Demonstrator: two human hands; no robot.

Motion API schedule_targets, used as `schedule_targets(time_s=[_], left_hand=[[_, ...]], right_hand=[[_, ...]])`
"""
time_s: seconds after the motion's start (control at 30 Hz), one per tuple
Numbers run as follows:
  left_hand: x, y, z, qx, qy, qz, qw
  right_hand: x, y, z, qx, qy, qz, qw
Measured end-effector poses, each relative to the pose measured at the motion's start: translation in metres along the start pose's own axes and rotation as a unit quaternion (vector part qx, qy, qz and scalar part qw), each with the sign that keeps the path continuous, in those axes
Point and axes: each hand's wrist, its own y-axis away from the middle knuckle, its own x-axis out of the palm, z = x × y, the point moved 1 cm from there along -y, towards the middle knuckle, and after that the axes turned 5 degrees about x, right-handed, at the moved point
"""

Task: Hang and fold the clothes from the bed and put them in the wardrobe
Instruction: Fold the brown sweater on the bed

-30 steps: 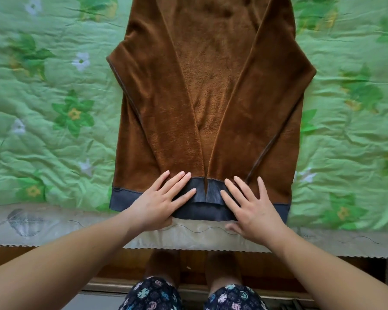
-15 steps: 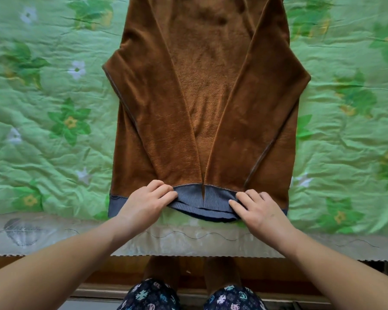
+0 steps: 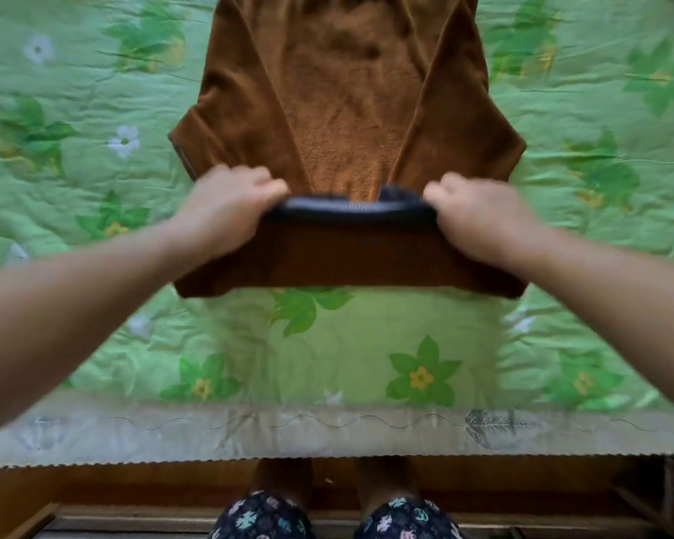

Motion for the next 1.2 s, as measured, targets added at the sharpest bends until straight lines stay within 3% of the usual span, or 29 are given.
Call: schedule_targets(time_s=[0.07,0.13,0.17,0.23,0.33,0.4,0.5,0.6,0.8,1.0,1.1,1.2], left_hand=[[-0.022,-0.043,0.028,-0.075,-0.045,-0.041,0.995],[-0.029,-0.069,0.04,-0.157,-0.019,-0.038,0.987],[-0.028,-0.072,0.035,-0.163,-0.007,-0.03,0.986],[-0.015,-0.06,0.009,-0.116,0.001,0.003,0.993],[0.027,-0.008,-0.037,-0.045,-0.017,0.104,0.993],[0.055,0.021,-0.044,-0.042,-0.047,0.131,0.989],[0.074,0.024,-0.035,-0.074,-0.071,0.072,0.992],[0.074,0.013,-0.035,-0.084,-0.079,0.077,0.99],[0.069,0.045,-0.067,-0.082,-0.02,0.147,0.986],[0.082,0.098,-0.099,-0.038,0.064,0.279,0.957],[0.074,0.083,-0.089,-0.03,0.051,0.176,0.983],[0.066,0.044,-0.071,-0.066,0.04,0.051,0.996]], right_hand=[[-0.021,-0.047,-0.016,0.092,0.042,-0.035,0.994],[-0.031,-0.073,-0.015,0.2,0.059,-0.043,0.977],[-0.031,-0.074,-0.005,0.205,0.059,-0.051,0.976],[-0.018,-0.056,0.023,0.126,0.028,-0.017,0.991],[0.026,0.002,0.059,0.016,0.016,0.11,0.994],[0.055,0.022,0.057,0.015,0.046,0.104,0.993],[0.074,0.017,0.047,0.041,0.062,0.036,0.997],[0.074,0.006,0.047,0.017,0.056,0.024,0.998],[0.065,0.039,0.056,-0.005,0.005,0.088,0.996],[0.078,0.095,0.081,-0.059,-0.027,0.262,0.963],[0.071,0.08,0.079,-0.029,-0.077,0.214,0.973],[0.061,0.042,0.064,0.012,-0.069,0.035,0.997]])
